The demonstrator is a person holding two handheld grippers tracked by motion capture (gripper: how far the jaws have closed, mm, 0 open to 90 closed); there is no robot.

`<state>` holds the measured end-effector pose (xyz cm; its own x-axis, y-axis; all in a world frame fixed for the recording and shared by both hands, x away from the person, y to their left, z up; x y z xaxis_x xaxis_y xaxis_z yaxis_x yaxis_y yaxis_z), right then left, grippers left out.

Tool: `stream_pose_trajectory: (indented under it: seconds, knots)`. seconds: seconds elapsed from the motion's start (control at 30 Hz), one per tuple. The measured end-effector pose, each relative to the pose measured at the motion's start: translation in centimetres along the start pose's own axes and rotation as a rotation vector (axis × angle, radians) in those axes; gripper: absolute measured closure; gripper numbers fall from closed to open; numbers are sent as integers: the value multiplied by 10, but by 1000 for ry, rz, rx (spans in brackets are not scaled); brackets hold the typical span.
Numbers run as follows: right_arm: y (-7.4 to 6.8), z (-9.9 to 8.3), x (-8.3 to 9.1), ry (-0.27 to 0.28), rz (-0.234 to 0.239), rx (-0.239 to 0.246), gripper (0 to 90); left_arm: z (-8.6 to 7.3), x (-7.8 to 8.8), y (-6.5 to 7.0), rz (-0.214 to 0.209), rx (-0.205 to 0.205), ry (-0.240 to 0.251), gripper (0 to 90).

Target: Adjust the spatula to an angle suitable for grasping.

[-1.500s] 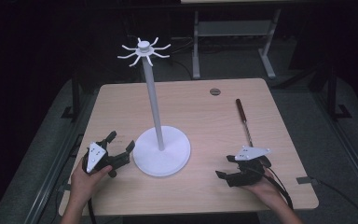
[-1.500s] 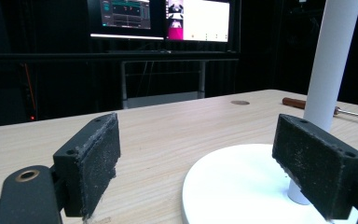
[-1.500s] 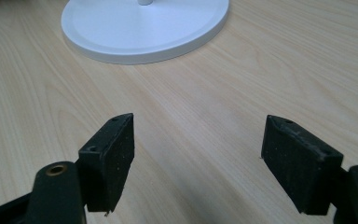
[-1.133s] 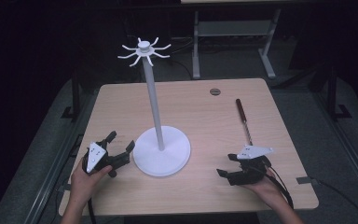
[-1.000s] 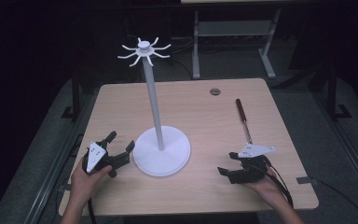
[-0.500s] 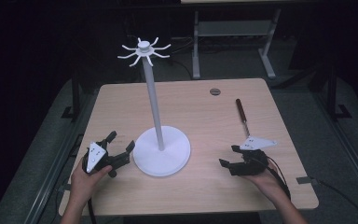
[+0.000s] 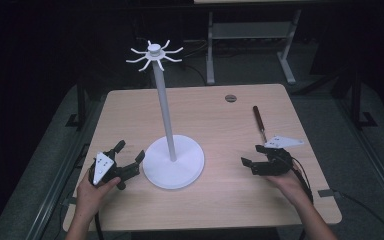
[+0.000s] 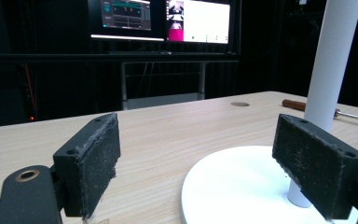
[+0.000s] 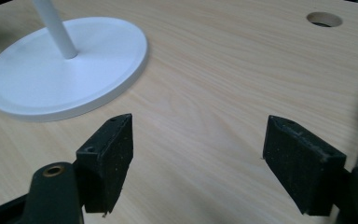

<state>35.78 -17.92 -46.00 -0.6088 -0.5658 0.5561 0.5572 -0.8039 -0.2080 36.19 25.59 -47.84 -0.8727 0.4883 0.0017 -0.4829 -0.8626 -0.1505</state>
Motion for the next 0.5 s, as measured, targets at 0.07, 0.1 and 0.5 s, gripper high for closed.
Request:
stream_pose_trajectory:
  seconds: [0.07,0.1,0.5]
  knots:
    - [6,3,2,14,-15,-17,244,0,0,0,4,8,0,143]
    - [9,4,2,21,-20,-26,244,0,0,0,3,1,-1,143]
    - [48,26,13,90,-131,-80,247,0,-1,1,0,-7,-10,144]
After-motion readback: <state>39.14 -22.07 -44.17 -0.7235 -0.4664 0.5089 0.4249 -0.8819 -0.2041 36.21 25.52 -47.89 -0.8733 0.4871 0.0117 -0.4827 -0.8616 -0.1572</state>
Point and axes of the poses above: each handheld gripper's, and its own axes: x roughly backward along the jaws, z roughly out of its top, y roughly to its right, the point moved 6 cm from there along -x, roughly forward along the jaws, and after that the axes turned 8 degrees about -x, right-handed, at the moved point
